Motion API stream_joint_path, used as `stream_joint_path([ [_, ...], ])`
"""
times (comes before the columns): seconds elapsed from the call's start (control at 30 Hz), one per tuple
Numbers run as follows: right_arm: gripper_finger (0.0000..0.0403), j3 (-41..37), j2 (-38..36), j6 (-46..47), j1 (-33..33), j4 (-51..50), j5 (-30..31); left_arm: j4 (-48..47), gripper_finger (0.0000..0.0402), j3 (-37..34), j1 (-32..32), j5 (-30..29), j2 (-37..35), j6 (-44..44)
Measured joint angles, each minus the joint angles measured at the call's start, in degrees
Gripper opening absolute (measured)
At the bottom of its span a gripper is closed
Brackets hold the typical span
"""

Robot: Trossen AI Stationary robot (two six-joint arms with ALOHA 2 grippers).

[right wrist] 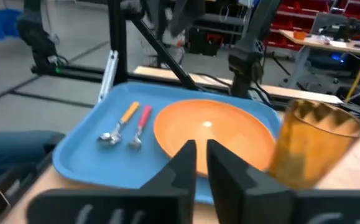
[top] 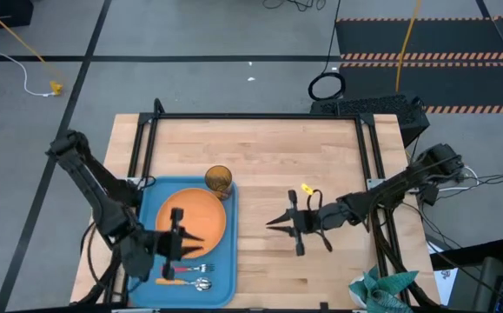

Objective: Pick and place plate/cup/fork/spoon on tray
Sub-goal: Return to Home Position

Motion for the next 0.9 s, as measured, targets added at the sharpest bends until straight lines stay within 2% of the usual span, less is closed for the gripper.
stream_joint_path([
  [0.13, 0.0003, 0.00, -3.79, -0.86, -0.87, -6.54, 0.00, -2.74, 0.0092, 0.00, 2.10, 0.01, -4.88, 4.64],
  [0.37, 0.0009, 0.00, -8.01, -2.40, -2.13, -13.81, -0.02, -2.48, 0.0092, -2.03, 5.71, 0.04, -12.08, 12.67],
  [0.47, 0.0003, 0.00, -8.91, -3.50, -3.11, -16.02, -0.06, 2.70, 0.0092, -7.14, 8.02, 1.85, -16.18, 15.83],
  [0.67, 0.0001, -2.06, -10.17, -3.68, -6.23, -16.29, -0.29, 16.13, 0.0092, -19.48, 12.29, 10.85, -26.77, 20.25],
  [0.8, 0.0001, -4.56, -10.60, -3.52, -8.88, -14.32, -3.36, 22.59, 0.0091, -26.07, 14.04, 14.55, -33.11, 22.29],
  [0.9, 0.0001, -6.75, -10.99, -3.60, -10.57, -11.14, -4.76, 23.87, 0.0067, -29.59, 15.50, 15.18, -36.65, 22.53],
])
